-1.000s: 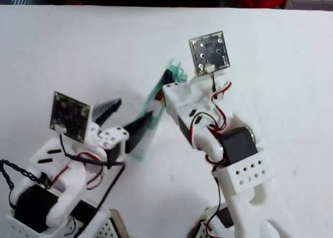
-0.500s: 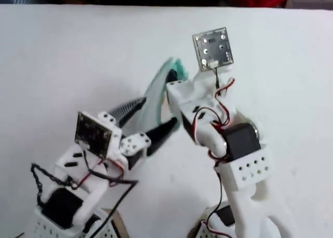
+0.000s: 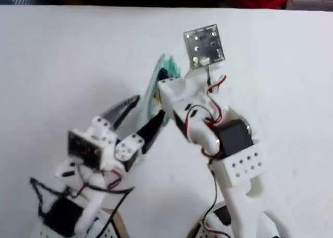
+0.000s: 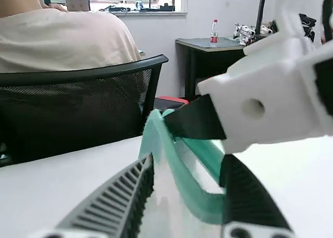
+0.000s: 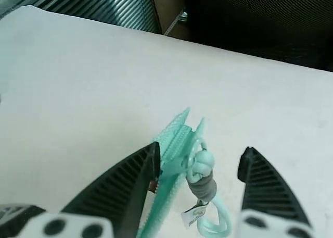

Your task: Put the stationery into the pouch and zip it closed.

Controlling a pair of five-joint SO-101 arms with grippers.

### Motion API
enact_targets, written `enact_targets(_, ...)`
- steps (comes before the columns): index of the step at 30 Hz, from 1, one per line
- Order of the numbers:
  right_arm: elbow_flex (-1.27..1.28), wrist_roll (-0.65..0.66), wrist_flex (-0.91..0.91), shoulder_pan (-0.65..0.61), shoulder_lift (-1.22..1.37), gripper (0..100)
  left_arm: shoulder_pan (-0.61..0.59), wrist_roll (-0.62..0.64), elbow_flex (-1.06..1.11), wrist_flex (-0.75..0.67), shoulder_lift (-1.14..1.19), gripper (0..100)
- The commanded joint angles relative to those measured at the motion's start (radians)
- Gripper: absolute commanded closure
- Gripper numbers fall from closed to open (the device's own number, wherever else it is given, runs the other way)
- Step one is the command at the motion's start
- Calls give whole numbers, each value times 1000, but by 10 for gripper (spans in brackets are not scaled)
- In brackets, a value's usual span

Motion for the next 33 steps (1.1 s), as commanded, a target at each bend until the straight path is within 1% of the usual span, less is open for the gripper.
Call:
enact_targets(1,-14,15,-22,-10,2,751,-76,-20,84,192,-208,808)
enact_targets(3,-9,41,-28,-35,4,751,-76,-21,81,262,-320,807)
enact_targets(6,-12,123,-28,-111,25,751,-74,-17,44,333,-272,758)
enact_targets(8,-21,135,-35,-142,54,751,-56,-15,18,384,-248,727)
enact_targets(13,-112,135,-27,-125,156,751,13,-17,-91,542,-291,725)
enact_targets(18,-242,135,-15,-120,280,751,12,-20,-222,671,-295,724)
enact_targets(21,-338,132,54,-119,335,751,35,-23,-227,684,-295,724)
enact_targets(23,-397,95,97,-111,371,751,51,-25,-236,698,-295,724)
enact_targets(26,-474,51,119,-87,440,751,62,-81,-321,755,-295,724)
enact_targets(28,-512,43,137,-56,487,751,53,-91,-382,773,-295,724)
enact_targets(33,-578,41,156,-25,588,751,21,-94,-388,738,-295,724)
